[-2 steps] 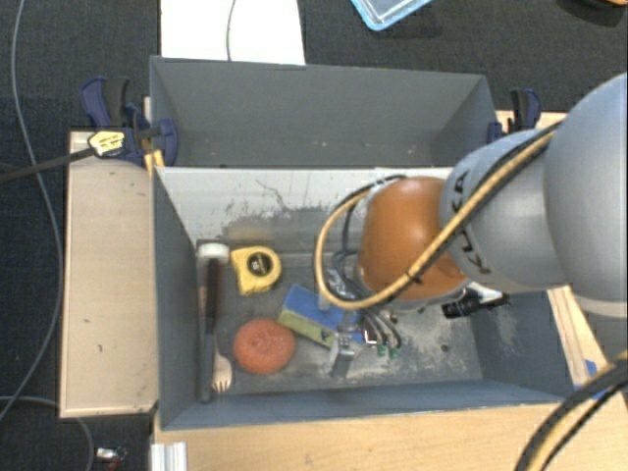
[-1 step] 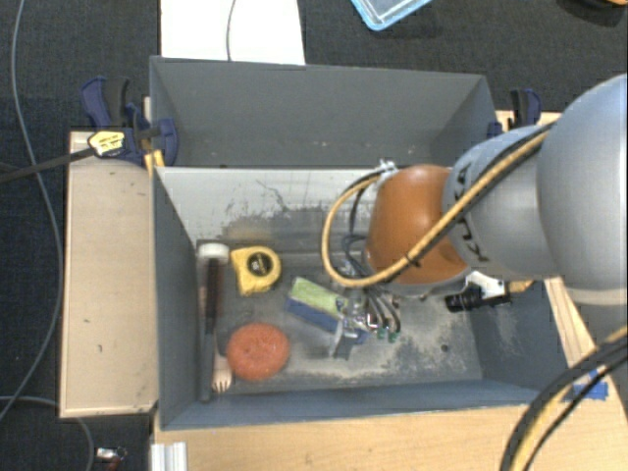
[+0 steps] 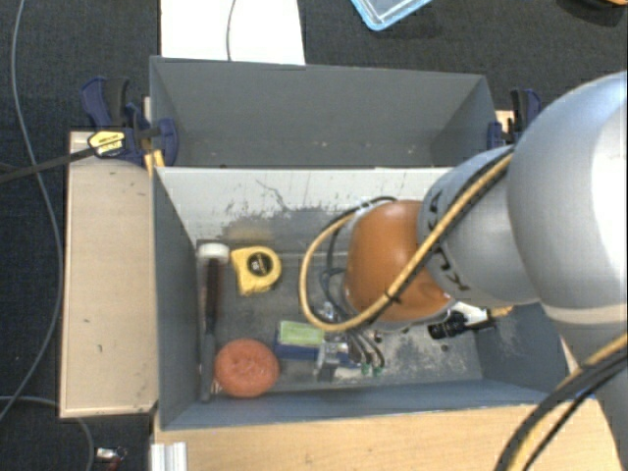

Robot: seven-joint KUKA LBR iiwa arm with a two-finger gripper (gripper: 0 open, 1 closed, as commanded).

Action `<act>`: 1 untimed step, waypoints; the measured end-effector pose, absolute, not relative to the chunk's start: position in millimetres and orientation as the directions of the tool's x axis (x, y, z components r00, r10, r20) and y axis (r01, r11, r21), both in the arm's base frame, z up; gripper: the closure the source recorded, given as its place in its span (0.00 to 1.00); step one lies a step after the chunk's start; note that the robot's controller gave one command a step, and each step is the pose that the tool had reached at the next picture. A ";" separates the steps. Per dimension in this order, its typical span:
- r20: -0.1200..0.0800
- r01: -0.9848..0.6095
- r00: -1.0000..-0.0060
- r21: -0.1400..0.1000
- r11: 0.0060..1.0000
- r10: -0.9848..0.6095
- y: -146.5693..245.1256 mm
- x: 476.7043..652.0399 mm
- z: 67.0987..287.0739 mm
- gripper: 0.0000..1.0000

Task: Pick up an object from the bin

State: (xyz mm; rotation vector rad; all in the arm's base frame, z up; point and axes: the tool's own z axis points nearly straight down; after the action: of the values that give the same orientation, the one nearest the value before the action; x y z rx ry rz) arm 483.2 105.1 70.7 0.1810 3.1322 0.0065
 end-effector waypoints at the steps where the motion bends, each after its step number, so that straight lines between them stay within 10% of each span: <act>1: -0.004 0.115 -0.993 0.005 0.993 0.115 105.1 483.2 70.7 1.00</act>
Offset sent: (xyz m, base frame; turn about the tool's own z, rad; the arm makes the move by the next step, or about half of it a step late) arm -0.0003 -0.0033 0.1355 0.0089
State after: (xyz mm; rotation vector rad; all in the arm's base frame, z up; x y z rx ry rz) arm 483.2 105.1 70.7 0.1801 3.1322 0.0067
